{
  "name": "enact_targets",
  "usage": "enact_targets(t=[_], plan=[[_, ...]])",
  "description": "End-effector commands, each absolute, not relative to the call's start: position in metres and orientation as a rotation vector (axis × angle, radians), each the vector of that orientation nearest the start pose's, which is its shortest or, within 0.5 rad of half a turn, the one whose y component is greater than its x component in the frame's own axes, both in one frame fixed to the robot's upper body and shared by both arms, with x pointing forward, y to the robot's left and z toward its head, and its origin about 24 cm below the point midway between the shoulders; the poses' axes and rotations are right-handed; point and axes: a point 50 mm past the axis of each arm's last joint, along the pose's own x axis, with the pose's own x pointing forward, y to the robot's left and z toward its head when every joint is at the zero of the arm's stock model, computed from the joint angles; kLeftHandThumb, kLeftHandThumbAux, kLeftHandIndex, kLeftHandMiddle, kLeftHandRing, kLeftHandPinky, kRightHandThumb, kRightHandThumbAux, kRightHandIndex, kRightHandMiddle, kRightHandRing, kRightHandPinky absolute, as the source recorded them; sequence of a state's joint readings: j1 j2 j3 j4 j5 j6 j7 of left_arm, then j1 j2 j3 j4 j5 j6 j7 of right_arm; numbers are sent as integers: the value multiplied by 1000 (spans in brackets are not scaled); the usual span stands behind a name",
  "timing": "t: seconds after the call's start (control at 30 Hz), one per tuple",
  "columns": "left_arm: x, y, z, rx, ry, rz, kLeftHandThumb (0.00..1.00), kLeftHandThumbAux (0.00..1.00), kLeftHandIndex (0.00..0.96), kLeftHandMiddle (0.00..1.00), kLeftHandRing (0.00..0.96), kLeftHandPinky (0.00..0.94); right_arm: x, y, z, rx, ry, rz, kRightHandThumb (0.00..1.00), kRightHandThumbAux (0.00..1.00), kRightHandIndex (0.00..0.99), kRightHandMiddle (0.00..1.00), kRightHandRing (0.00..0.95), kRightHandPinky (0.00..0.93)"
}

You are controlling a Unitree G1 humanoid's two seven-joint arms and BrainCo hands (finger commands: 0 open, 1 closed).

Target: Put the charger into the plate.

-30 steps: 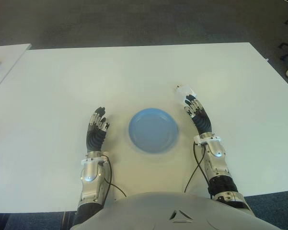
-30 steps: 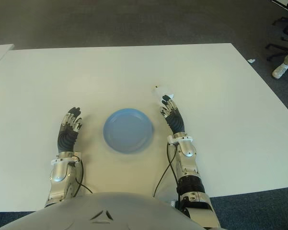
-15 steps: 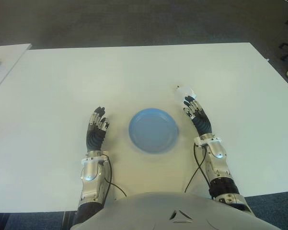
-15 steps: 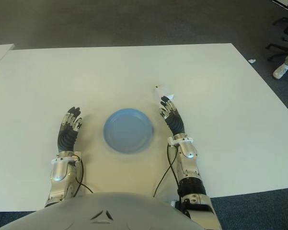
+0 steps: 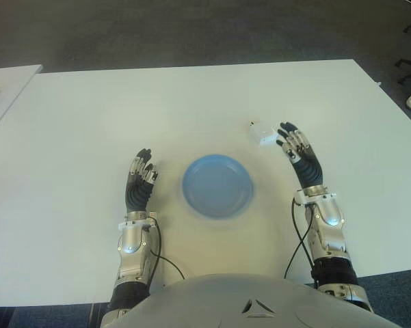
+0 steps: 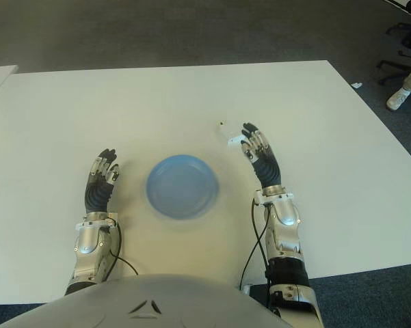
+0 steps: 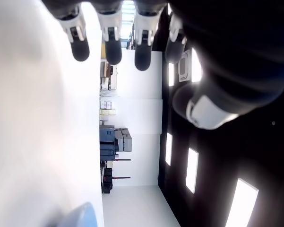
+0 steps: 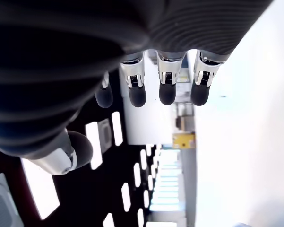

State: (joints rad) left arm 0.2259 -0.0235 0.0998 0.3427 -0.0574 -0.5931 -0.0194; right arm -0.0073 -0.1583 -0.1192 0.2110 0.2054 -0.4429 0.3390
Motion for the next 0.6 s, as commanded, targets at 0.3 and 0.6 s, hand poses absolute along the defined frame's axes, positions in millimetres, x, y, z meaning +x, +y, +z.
enact_targets(t=[0.3,0.6], plan=[[178,178,-39,-46,46,162,172,632,129,122,88,89,277,-206,68,-254,-389,156,363,431,117,85,16,0],[180,178,-40,-35,43,160,166,626,128,124,93,102,305,-202,92,-691,-470,186,341,457,99,92,10,0]])
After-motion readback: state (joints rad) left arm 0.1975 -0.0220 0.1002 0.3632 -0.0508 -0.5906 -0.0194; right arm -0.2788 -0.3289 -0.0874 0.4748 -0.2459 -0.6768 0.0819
